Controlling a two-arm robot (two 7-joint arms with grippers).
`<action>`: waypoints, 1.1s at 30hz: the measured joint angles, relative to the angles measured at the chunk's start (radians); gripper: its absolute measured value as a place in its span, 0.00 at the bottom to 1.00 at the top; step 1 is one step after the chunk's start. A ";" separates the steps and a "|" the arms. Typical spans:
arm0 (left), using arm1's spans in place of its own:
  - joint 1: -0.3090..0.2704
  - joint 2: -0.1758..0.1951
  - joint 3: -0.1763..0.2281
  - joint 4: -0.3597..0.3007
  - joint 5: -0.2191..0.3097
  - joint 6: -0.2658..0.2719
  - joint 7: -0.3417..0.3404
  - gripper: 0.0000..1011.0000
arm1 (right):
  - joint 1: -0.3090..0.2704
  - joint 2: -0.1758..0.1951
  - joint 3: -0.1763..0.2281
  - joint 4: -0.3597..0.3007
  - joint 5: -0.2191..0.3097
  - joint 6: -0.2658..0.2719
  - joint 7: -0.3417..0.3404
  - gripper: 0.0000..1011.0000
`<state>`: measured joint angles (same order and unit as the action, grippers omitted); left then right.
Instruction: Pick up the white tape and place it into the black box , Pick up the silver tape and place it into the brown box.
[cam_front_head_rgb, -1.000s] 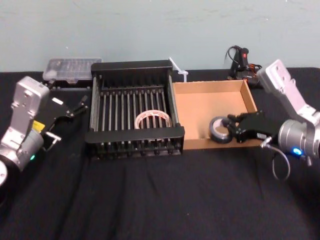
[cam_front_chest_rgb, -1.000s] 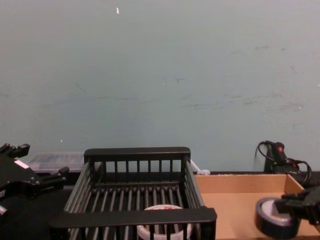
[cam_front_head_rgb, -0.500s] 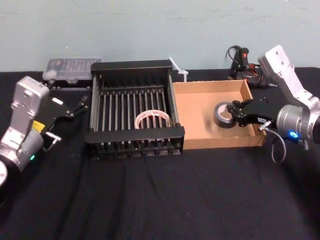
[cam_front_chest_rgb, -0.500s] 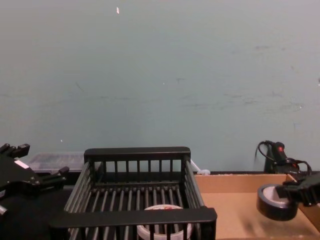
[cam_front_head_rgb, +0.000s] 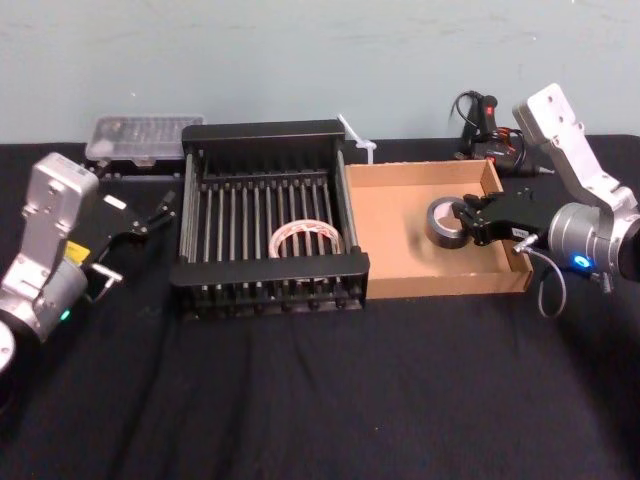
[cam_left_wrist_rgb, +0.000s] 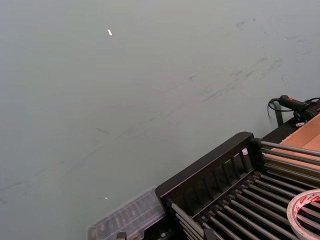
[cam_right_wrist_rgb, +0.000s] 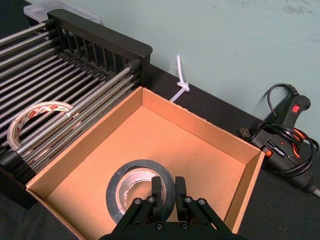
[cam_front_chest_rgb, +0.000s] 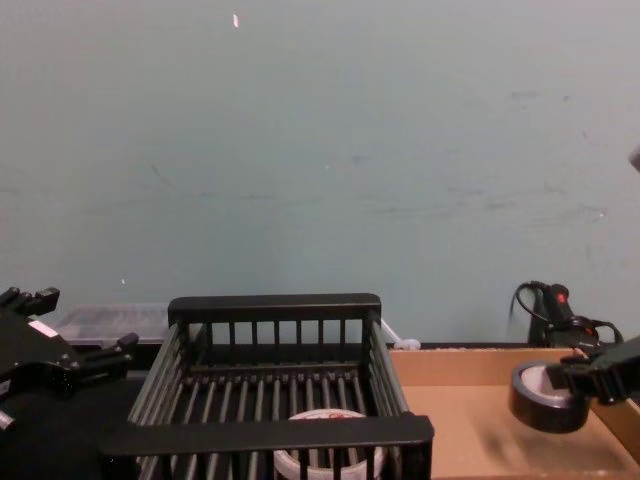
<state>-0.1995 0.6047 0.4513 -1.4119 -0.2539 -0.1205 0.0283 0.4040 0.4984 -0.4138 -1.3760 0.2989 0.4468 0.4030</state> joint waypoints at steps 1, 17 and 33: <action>0.000 0.000 0.000 0.000 0.000 0.000 0.000 0.99 | 0.000 0.000 0.000 0.000 0.000 0.000 0.000 0.16; 0.000 0.000 0.000 0.000 0.000 0.000 0.000 0.99 | 0.000 0.003 -0.003 -0.004 0.001 0.000 0.001 0.19; 0.000 0.000 0.000 0.000 0.000 0.000 0.000 0.99 | -0.002 0.004 -0.004 -0.006 0.002 0.000 0.001 0.70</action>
<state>-0.1995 0.6047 0.4514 -1.4120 -0.2539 -0.1205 0.0283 0.4023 0.5029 -0.4179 -1.3816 0.3010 0.4465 0.4040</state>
